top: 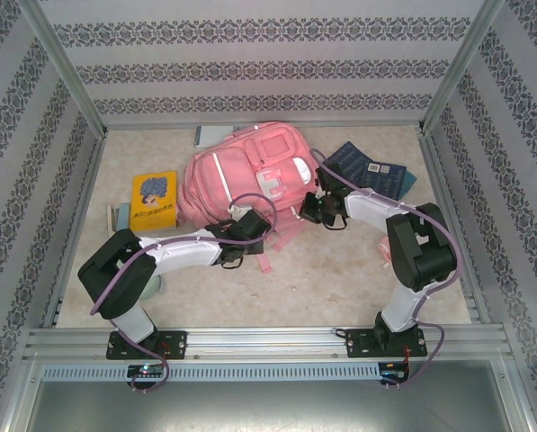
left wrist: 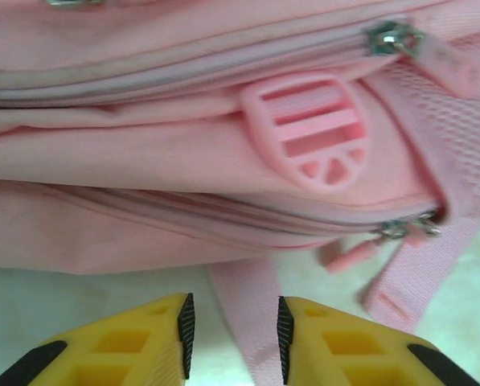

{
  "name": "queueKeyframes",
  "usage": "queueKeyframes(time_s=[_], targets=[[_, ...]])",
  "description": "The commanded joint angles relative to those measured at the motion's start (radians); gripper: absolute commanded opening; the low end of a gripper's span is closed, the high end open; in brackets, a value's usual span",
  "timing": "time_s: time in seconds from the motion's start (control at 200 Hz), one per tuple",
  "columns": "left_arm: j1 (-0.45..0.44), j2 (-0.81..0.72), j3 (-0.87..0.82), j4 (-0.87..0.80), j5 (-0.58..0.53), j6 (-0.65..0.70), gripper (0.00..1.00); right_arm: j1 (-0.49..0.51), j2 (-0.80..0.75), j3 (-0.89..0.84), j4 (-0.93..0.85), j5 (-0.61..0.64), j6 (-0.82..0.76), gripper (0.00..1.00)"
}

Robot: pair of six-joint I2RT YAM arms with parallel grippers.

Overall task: Pack the student bag
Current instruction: Unzip the student bag at the top-center of the table.

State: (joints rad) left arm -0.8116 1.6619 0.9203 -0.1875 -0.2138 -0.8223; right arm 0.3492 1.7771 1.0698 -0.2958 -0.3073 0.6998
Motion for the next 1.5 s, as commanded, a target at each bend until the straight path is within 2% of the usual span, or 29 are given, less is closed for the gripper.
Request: queueKeyframes(time_s=[0.0, 0.31, 0.699, 0.889, 0.979, 1.019, 1.064, 1.494], targets=[[-0.017, 0.021, -0.004, 0.103, 0.027, 0.05, 0.36, 0.004, 0.041, 0.043, 0.021, 0.024, -0.018, 0.0], [-0.024, 0.12, 0.05, 0.154, 0.06, 0.111, 0.33, 0.004, 0.047, 0.044, 0.015, 0.009, -0.017, 0.0], [-0.024, 0.197, 0.109, 0.138, 0.017, 0.149, 0.32, 0.005, 0.047, 0.042, 0.008, -0.006, -0.017, 0.0], [-0.024, 0.223, 0.131, 0.127, -0.008, 0.139, 0.27, 0.007, 0.044, 0.035, 0.011, -0.014, -0.011, 0.0], [-0.024, 0.232, 0.148, 0.117, -0.019, 0.128, 0.19, 0.008, 0.041, 0.028, 0.012, -0.017, -0.008, 0.0], [-0.024, 0.233, 0.149, 0.112, -0.025, 0.121, 0.13, 0.008, 0.039, 0.024, 0.015, -0.014, -0.007, 0.0], [-0.024, 0.228, 0.151, 0.102, -0.034, 0.114, 0.0, 0.008, 0.038, 0.02, 0.015, -0.013, -0.007, 0.0], [-0.011, 0.046, 0.051, -0.127, -0.161, -0.005, 0.0, -0.045, -0.008, -0.032, 0.026, -0.007, -0.008, 0.0]])
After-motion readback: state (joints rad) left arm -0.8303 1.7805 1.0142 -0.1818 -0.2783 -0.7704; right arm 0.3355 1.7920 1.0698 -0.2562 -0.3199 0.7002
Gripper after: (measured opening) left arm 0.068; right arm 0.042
